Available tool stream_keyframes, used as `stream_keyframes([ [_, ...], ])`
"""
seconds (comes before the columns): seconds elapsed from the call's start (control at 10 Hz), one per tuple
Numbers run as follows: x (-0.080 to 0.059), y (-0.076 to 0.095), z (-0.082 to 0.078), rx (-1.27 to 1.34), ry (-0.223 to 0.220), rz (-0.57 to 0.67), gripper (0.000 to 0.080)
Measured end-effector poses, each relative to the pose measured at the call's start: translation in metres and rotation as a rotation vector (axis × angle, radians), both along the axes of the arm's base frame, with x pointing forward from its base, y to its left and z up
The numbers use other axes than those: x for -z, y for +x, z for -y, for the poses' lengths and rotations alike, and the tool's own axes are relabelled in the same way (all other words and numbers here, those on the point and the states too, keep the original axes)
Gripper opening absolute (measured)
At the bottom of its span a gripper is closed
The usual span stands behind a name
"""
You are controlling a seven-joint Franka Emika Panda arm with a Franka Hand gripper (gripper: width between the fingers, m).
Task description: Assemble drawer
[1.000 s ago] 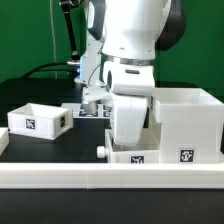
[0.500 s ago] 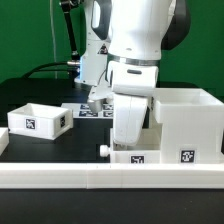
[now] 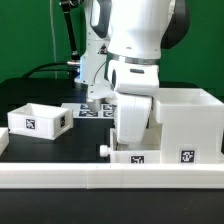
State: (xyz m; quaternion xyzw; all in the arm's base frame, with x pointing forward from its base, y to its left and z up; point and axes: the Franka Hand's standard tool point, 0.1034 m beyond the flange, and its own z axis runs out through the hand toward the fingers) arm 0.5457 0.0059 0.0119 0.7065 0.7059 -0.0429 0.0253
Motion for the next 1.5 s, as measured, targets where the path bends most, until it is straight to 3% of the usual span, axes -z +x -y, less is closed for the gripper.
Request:
stream_keyframes([
  [0.1,-0.004,0.001,0.0,0.001,-0.002,-0.001,0.0595],
  [0.2,-0.01,0.001,0.0,0.009,-0.006,-0.009,0.0633],
  [0.7,-0.052,0.007,-0.001,0.047,-0.03,-0.029,0.0649],
  [0.8,-0.057,0.009,0.007,0.008,-0.03,-0.026,0.0649],
  [1.1,-0.05,0.007,0.055,-0.056,-0.012,-0.036,0.0649],
  [1.3,-0.05,0.007,0.057,-0.058,0.0,-0.04,0.0649],
  [1.5,-0.039,0.005,0.078,-0.073,0.086,-0.054,0.0649],
])
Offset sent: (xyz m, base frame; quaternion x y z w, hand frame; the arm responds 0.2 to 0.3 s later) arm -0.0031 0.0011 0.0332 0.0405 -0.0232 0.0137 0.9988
